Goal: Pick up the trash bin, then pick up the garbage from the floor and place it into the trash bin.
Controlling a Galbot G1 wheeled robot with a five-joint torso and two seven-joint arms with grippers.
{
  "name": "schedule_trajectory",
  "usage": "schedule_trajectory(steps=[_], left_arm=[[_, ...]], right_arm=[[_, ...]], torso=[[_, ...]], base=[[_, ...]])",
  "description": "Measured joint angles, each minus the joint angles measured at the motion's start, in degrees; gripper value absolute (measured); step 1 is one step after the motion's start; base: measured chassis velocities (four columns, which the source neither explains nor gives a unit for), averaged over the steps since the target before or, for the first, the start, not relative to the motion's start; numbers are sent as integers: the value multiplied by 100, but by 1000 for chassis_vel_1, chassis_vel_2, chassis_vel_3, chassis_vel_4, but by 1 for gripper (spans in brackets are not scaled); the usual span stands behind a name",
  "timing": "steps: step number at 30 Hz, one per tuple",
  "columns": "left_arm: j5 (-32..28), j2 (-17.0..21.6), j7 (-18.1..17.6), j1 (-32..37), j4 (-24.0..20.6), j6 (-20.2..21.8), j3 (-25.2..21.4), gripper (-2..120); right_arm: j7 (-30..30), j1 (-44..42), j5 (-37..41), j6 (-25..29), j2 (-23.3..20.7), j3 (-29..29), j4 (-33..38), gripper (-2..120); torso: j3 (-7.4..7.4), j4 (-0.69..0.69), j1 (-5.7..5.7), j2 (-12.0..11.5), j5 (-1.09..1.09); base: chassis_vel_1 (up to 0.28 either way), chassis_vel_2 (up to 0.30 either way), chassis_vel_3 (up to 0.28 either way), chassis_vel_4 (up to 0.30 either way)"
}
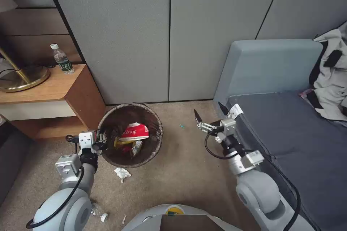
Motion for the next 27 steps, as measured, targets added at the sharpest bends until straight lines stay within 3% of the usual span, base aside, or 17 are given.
schedule_trajectory(steps=[10, 27], left_arm=[[14, 3, 38, 20, 0, 32, -2, 3], [92, -3, 101, 27, 0, 68, 0, 3]], right_arm=[[179, -545, -372, 183, 603, 114, 58, 100], [228, -443, -466, 178, 614, 86, 5, 100]], torso=[[0, 0, 0, 0, 0], [0, 0, 0, 0, -1]], base=[[0, 0, 0, 0], [11, 8, 8, 9]])
